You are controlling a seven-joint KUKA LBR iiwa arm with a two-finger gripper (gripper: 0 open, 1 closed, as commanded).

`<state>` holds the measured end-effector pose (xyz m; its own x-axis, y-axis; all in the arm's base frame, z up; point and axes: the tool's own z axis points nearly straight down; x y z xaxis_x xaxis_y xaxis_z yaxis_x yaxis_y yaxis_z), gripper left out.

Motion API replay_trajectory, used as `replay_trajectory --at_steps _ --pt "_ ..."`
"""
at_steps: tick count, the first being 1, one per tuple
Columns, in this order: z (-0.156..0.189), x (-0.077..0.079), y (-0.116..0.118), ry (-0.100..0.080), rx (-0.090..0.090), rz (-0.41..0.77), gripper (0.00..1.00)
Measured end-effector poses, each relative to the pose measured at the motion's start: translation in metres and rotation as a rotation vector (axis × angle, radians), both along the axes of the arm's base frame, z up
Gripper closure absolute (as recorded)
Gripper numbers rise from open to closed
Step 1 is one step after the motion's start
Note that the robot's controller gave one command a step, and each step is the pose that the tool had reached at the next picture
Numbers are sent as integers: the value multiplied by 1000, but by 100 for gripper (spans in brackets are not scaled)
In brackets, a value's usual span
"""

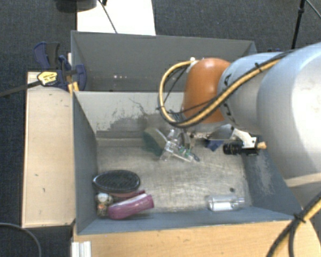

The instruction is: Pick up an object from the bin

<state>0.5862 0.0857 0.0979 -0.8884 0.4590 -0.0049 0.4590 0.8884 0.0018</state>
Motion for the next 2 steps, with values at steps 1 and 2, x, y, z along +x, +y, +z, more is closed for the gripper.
replay_trajectory --at_steps 1,2 --pt "17 1 0 -1 1 5 100" --pt "22 2 0 -2 0 10 100"
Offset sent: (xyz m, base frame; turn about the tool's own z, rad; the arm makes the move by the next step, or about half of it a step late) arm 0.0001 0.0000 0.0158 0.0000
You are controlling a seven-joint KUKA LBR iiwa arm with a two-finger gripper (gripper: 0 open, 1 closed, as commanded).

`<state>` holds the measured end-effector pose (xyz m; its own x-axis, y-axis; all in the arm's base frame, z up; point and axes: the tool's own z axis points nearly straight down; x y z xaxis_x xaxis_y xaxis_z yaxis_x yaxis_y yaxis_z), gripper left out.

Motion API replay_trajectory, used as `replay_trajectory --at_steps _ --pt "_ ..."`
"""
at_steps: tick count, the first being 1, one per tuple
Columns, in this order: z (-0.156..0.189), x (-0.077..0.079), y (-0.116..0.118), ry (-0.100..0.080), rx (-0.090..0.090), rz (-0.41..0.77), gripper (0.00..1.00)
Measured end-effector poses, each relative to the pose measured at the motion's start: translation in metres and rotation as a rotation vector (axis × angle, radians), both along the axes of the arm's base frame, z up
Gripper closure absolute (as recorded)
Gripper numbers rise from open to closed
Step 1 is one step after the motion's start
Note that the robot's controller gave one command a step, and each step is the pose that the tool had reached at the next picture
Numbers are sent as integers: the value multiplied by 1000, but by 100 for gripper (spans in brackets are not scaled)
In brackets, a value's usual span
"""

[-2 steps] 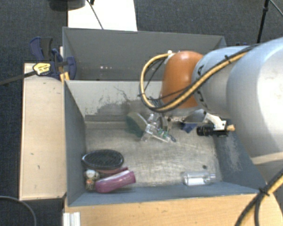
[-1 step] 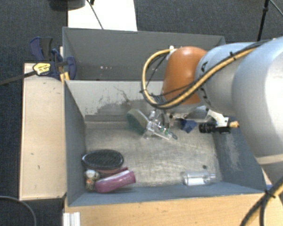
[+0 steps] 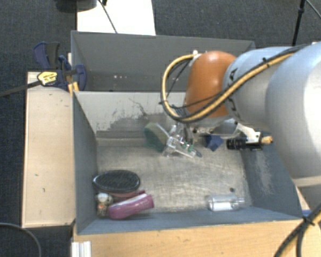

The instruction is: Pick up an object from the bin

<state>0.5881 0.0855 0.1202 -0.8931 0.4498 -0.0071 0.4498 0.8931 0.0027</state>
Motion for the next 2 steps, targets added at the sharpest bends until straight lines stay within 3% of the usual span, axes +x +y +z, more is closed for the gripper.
replay_trajectory --at_steps 2 --pt "26 2 0 -1 0 11 100"
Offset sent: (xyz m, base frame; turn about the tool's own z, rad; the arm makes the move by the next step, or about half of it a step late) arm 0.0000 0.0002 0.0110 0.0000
